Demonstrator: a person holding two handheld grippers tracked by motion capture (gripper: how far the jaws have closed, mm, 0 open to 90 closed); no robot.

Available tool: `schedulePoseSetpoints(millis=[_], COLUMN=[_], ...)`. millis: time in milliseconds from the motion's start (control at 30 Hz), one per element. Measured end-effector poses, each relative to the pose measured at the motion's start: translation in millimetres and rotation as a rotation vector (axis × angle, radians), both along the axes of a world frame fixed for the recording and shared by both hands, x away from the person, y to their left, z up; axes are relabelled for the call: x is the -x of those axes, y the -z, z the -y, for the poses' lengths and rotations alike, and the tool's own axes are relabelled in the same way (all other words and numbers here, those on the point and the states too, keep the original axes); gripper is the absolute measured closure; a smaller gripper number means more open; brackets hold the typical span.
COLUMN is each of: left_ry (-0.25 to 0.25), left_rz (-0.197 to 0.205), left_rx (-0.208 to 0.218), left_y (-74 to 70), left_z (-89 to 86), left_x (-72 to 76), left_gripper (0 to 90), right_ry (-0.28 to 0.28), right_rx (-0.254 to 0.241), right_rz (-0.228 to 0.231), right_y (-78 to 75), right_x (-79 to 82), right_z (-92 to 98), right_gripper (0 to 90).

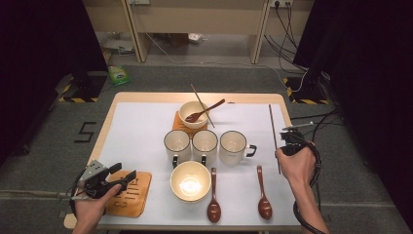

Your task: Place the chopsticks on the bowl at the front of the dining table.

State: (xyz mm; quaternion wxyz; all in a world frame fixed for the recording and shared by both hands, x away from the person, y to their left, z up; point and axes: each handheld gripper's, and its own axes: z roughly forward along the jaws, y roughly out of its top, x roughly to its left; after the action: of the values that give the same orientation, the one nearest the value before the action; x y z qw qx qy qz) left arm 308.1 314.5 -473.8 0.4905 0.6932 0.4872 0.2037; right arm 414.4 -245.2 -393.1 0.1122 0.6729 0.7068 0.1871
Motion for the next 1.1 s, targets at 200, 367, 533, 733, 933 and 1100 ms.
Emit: schedulePoseSetpoints(millis=[200,367,533,733,933,1100], left_ry=[-0.002,-0.002,-0.003,-0.003,-0.006,-0.006], left_rz=[0.001,0.001,0.002,0.002,0.001,0.001], left_rx=[-0.002,-0.002,-0.001,-0.001,-0.001,0.0], left_y=[-0.3,-0.4,-0.5,-0.9,-0.9,-0.9], left_z=[-0.3,-0.3,-0.5,-0.8,-1.3,-1.3], left_x=[0.1,0.1,0.1,0.2,0.1,0.2], left_gripper=[26.6,26.6,26.6,26.6,26.6,26.6], right_ry=[0.003,0.004,0.005,0.0,-0.002,-0.001], right_rx=[-0.005,-0.006,-0.005,-0.006,-0.003,-0.004], right_rz=[0.016,0.026,0.04,0.046,0.062,0.071], right_y=[-1.1,-1.9,-4.4,-6.1,-8.6,-10.5], right_x=[-1.6,-2.2,-4.0,-8.1,-11.9,-14.8], right_z=[-0.1,-0.5,-1.3,-3.6,-6.8,-8.3], right_gripper=[85.4,85.5,85.4,85.5,85.4,85.4])
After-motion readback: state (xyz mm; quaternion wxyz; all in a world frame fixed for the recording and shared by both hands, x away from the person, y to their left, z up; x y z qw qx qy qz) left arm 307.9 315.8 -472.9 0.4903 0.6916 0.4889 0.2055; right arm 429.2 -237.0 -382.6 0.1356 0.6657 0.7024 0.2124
